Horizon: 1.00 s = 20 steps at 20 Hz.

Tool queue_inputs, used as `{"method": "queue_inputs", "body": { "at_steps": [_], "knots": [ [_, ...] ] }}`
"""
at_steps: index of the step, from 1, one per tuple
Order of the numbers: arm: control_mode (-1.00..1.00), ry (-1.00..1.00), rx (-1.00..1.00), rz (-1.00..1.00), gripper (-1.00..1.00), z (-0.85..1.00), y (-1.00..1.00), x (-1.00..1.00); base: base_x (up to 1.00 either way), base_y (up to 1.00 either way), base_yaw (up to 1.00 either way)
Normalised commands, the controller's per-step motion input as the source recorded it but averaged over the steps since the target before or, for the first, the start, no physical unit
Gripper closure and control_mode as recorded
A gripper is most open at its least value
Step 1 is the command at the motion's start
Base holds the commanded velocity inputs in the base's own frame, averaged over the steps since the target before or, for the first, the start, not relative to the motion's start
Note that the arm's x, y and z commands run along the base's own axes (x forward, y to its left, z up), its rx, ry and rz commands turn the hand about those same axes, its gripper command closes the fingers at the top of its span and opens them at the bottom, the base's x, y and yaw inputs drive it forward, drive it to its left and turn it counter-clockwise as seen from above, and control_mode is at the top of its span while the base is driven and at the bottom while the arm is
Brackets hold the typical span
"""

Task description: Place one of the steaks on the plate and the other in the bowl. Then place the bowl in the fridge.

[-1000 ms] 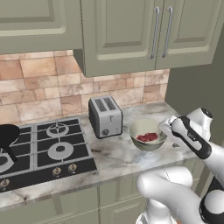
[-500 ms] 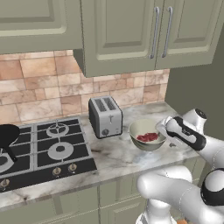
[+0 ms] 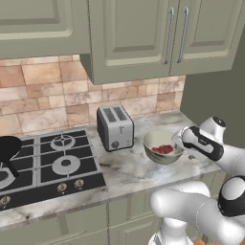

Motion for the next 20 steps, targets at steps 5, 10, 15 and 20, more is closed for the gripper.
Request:
{"method": "queue_inputs", "body": {
  "at_steps": [5, 10, 15, 20],
  "knots": [
    [-1.00, -0.02, -0.12, 0.00, 1.00, 0.00, 0.16, 0.00, 0.00, 0.00, 0.00],
    [-1.00, -0.03, -0.12, 0.00, 1.00, 0.00, 0.20, -0.01, 0.00, 0.00, 0.00],
    [-1.00, 0.00, -0.16, 0.00, 1.00, -0.03, 0.34, 0.00, 0.00, 0.00, 0.00],
    [-1.00, 0.00, -0.07, 0.00, 1.00, -0.14, 0.07, 0.00, 0.00, 0.00, 0.00]
  ]
}}
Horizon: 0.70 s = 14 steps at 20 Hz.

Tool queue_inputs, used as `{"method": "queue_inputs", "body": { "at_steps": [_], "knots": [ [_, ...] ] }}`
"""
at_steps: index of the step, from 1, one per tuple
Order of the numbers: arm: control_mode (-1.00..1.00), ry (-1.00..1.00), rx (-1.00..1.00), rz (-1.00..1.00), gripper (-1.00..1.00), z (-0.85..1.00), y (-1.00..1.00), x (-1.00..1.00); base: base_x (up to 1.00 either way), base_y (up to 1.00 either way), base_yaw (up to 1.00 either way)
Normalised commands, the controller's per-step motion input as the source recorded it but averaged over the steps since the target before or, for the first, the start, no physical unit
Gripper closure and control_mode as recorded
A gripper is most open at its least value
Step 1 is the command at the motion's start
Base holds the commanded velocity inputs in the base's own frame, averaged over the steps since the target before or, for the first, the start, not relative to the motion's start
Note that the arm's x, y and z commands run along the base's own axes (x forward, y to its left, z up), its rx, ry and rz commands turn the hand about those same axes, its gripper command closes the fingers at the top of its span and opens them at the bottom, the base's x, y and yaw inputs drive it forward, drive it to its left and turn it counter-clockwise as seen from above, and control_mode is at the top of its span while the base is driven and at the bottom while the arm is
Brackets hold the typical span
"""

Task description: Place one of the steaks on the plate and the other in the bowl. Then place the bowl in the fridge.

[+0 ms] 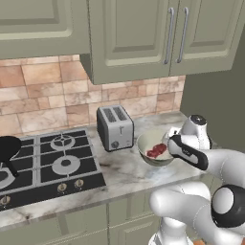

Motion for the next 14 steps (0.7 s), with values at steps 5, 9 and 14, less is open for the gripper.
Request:
{"method": "queue_inputs", "body": {
  "at_steps": [5, 9, 14],
  "knots": [
    [-1.00, -0.01, 0.01, -0.05, 1.00, -0.04, 0.00, -0.12, 0.00, 0.00, 0.00],
    [-1.00, -0.03, 0.11, -0.14, 1.00, 0.00, 0.00, -0.28, 0.00, 0.00, 0.00],
    [-1.00, -0.05, 0.09, -0.13, 1.00, 0.12, 0.00, -0.24, 0.00, 0.00, 0.00]
  ]
}}
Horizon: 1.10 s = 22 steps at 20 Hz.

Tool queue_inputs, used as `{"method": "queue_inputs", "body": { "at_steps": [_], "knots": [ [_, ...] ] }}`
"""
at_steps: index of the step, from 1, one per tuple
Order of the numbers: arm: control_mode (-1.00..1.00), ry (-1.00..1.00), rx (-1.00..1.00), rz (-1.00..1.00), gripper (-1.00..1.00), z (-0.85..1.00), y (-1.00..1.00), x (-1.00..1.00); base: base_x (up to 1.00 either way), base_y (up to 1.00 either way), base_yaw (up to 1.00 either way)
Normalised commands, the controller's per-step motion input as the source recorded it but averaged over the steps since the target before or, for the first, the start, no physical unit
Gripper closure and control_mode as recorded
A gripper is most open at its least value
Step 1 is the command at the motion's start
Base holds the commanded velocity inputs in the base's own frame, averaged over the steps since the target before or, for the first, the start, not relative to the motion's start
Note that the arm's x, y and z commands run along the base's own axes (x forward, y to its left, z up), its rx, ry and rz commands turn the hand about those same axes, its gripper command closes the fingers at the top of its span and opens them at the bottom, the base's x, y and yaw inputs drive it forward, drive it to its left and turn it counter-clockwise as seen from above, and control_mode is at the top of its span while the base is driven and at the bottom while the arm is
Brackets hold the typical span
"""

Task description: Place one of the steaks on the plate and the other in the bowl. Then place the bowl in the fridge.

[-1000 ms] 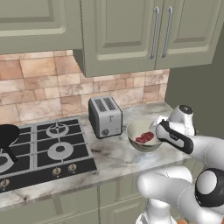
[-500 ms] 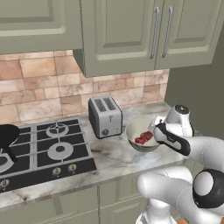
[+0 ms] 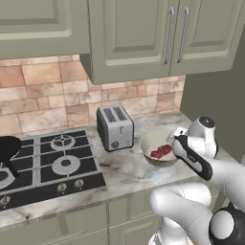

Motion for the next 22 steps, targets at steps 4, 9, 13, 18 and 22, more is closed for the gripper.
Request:
{"method": "queue_inputs", "body": {
  "at_steps": [4, 9, 13, 18, 22],
  "knots": [
    [-1.00, -0.02, 0.09, -0.09, 1.00, 0.43, 0.00, -0.04, 0.00, 0.00, 0.00],
    [-1.00, -0.01, 0.09, -0.07, 1.00, 0.63, 0.00, 0.00, 0.00, 0.00, 0.00],
    [-1.00, -0.01, 0.09, -0.02, 1.00, 0.88, 0.00, 0.00, 0.00, 0.00, 0.00],
    [-1.00, -0.10, 0.09, 0.00, 1.00, 0.88, 0.00, -0.10, 0.00, 0.00, 0.00],
    [-1.00, -0.12, 0.15, 0.02, 1.00, 0.78, -0.02, -0.52, 0.00, 0.00, 0.00]
  ]
}}
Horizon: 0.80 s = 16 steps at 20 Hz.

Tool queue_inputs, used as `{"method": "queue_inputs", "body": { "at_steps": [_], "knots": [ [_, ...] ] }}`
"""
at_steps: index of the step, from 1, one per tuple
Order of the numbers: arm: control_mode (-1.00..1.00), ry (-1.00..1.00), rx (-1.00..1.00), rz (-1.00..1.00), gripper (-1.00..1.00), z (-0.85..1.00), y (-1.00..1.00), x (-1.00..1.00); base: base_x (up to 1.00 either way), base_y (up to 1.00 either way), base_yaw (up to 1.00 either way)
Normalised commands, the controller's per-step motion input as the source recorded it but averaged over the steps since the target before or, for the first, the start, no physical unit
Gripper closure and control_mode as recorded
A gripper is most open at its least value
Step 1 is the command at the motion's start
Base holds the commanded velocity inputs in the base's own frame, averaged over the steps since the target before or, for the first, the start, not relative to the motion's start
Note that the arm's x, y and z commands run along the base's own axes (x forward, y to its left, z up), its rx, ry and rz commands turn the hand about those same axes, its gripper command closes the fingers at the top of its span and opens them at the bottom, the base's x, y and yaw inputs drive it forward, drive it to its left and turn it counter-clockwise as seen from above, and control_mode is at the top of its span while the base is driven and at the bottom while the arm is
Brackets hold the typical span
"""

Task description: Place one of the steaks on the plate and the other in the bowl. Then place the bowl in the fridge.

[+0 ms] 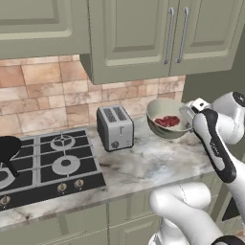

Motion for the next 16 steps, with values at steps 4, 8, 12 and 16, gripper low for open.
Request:
{"method": "queue_inputs", "body": {
  "at_steps": [4, 8, 12, 16],
  "knots": [
    [-1.00, -0.05, 0.12, 0.07, 1.00, 0.61, 0.00, -0.70, 0.00, 0.00, 0.00],
    [-1.00, 0.01, 0.07, 0.14, 1.00, 0.61, 0.00, -0.66, 0.00, 0.00, 0.00],
    [-1.00, 0.09, 0.01, 0.16, 1.00, 0.35, 0.00, -0.44, 0.00, 0.00, 0.00],
    [-1.00, 0.24, 0.00, 0.17, 1.00, 0.02, 0.00, -0.41, 0.00, 0.00, 0.00]
  ]
}}
